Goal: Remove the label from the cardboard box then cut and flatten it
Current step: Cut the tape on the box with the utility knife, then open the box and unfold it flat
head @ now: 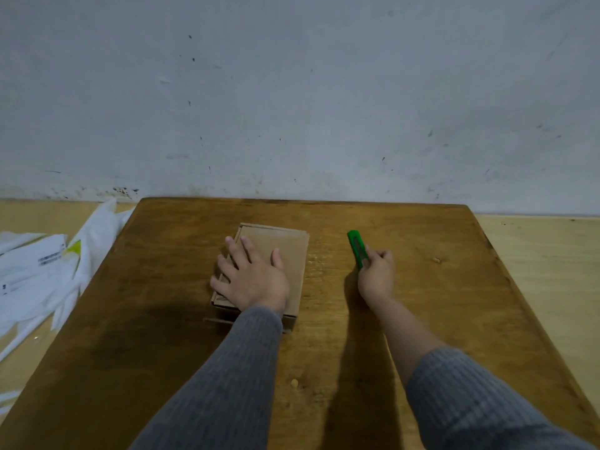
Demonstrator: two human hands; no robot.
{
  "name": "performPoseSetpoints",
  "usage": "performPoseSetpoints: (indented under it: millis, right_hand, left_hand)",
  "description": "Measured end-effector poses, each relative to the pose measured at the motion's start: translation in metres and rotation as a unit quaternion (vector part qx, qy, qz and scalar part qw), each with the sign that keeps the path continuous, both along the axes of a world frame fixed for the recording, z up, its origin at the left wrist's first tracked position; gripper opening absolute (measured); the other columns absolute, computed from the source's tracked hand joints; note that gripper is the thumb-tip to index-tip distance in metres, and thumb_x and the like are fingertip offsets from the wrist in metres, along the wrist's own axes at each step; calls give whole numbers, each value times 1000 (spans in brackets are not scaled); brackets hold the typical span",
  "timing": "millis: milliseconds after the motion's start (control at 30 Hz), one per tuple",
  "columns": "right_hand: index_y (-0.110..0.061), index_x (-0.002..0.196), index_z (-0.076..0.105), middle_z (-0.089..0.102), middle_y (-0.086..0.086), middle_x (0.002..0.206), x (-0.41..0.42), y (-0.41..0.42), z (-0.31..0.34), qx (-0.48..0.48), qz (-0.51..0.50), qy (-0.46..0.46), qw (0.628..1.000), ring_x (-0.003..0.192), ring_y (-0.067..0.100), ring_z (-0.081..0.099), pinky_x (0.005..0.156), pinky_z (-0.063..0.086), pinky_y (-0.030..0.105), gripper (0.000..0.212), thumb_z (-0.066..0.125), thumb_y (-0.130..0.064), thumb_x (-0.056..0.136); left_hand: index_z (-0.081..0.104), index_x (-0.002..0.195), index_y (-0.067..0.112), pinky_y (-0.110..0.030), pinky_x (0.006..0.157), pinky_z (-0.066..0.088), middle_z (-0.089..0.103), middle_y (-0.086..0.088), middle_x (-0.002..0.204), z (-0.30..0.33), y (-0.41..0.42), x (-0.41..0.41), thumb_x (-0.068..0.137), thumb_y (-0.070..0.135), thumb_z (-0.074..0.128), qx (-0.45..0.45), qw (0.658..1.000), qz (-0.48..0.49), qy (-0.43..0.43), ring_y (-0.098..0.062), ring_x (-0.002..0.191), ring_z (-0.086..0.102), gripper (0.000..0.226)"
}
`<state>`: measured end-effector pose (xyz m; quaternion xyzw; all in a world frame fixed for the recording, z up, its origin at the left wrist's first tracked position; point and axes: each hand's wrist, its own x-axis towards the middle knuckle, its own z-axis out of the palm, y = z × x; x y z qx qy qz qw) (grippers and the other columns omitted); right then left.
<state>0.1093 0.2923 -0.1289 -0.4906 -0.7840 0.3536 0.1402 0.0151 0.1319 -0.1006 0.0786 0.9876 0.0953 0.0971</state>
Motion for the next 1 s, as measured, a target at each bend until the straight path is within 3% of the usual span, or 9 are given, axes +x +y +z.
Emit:
performPoseSetpoints:
  millis: [133,300,467,633,733,833,900,1000]
  right_hand:
    - [-22,136,50,47,9,131,2,-4,-6,63,20,-82,994,118,29,38,97,31,40,39,41,-18,98]
    - [-27,137,47,46,6,134,-5,-20,14,112,52,-67,990,122,26,36,98,32,39,40,43,-26,97]
    - [-19,137,48,47,7,136,-24,-68,34,49,165,-4,985,126,28,42,106,35,36,44,49,-32,95]
    - [-14,148,25,25,6,152,-30,-98,43,1,214,-32,976,137,25,31,112,29,35,71,60,-36,89]
    - [-18,147,30,20,3,155,-35,-91,48,-14,218,-35,975,140,24,28,113,27,37,67,62,-29,89]
    - [-20,141,42,30,3,151,-44,-79,51,1,237,-29,971,136,24,36,113,32,39,58,63,-28,88]
    - [-26,139,45,35,0,150,-50,-75,52,31,260,-64,963,134,23,38,111,32,44,51,59,-31,90]
    - [-35,141,40,29,-5,155,-49,-76,52,86,262,-132,952,140,24,30,114,22,51,48,50,-38,94]
  left_hand:
    - [-2,156,24,-58,111,12,-10,-2,163,-1,1,0,96,61,8,-12,1000,4,-1,-33,146,7,71]
    - [-3,155,24,-58,111,15,-8,-2,163,9,-1,-3,97,61,14,3,999,-8,-38,-35,143,12,71]
    - [2,155,28,-55,110,23,-3,1,163,23,-20,-13,99,52,31,31,995,-56,-79,-33,142,18,67]
    - [16,154,28,-47,117,23,4,7,163,25,-56,-22,103,39,32,114,983,-114,-93,-31,145,17,55]
    - [20,154,26,-47,118,22,4,9,163,19,-75,-17,103,37,35,161,974,-130,-90,-29,146,17,54]
    - [19,154,27,-47,118,22,1,11,163,11,-81,-1,102,37,38,209,967,-111,-96,-25,146,14,57]
    - [19,154,28,-46,117,24,1,10,163,8,-79,12,101,39,40,230,965,-96,-88,-24,146,14,58]
    - [20,154,28,-47,116,25,3,5,163,7,-77,20,100,43,39,201,974,-98,-47,-24,144,15,59]
